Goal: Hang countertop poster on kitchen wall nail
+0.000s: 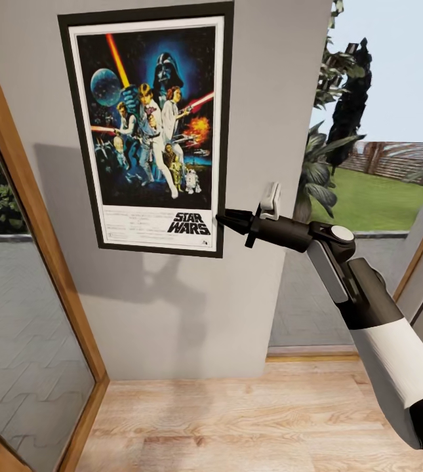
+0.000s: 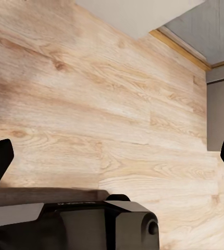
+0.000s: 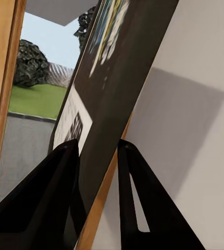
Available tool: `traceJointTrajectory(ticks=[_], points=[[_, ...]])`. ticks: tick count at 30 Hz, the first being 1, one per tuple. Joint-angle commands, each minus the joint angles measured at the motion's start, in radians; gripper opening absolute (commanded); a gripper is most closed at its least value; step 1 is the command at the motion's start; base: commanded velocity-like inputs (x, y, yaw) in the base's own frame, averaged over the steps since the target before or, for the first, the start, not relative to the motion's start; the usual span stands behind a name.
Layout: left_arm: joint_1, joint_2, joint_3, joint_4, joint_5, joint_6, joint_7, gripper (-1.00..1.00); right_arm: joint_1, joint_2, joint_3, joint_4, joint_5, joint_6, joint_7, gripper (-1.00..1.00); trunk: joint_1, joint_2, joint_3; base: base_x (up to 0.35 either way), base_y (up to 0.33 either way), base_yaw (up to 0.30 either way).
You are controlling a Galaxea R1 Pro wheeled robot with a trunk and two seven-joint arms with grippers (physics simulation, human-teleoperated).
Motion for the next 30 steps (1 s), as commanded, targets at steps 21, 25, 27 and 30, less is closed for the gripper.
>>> traceJointTrajectory(ticks=[21, 25, 27, 30], points=[[-0.001, 0.002, 0.002, 0.0, 0.006, 0.01, -0.004, 1.0, -0.001, -0.001, 0.001, 0.0, -0.013, 0.012, -0.001, -1.0, 0.001, -0.002, -0.002, 0.074, 0.0, 0.0], [-0.001, 0.002, 0.002, 0.0, 0.006, 0.01, -0.004, 1.0, -0.001, -0.001, 0.001, 0.0, -0.013, 0.011, -0.001, -1.0, 0.001, -0.002, -0.002, 0.322, 0.0, 0.0], [-0.001, 0.002, 0.002, 0.0, 0.006, 0.01, -0.004, 1.0, -0.001, -0.001, 0.001, 0.0, -0.013, 0.011, -0.001, -1.0, 0.001, -0.002, -0.002, 0.332, 0.0, 0.0], [-0.001, 0.002, 0.002, 0.0, 0.006, 0.01, -0.004, 1.0, -0.001, -0.001, 0.001, 0.0, -0.013, 0.011, -0.001, -1.0, 0.001, -0.002, -0.002, 0.334, 0.0, 0.0]])
